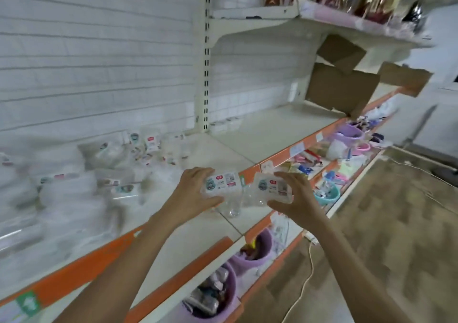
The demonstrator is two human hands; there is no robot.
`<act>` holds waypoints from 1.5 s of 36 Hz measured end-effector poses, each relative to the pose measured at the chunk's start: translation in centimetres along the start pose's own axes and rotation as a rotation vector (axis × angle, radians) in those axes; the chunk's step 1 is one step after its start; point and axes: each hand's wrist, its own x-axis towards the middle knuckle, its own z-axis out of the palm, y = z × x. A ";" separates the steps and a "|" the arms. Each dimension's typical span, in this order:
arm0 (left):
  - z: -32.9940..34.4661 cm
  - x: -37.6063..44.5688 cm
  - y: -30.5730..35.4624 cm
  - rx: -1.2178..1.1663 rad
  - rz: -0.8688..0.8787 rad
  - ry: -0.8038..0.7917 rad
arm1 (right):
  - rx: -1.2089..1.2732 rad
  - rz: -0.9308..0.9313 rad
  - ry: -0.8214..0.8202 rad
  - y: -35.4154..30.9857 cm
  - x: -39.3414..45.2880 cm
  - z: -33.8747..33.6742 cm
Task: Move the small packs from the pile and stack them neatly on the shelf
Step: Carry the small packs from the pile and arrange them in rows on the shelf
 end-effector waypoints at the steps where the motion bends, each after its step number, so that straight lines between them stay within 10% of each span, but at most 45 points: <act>1: 1.2 0.6 0.8 0.003 -0.013 -0.014 | 0.002 0.005 0.002 1.2 0.0 -0.5; 18: 14.8 12.0 6.2 0.049 -0.028 -0.044 | 0.090 0.111 -0.006 15.6 5.6 -5.7; 39: 18.3 39.2 0.0 0.142 -0.149 0.034 | 0.147 -0.059 -0.033 25.8 32.9 -5.4; 54: 17.8 46.4 -5.6 0.617 -0.323 0.161 | 0.115 -0.248 -0.321 27.4 49.9 -0.7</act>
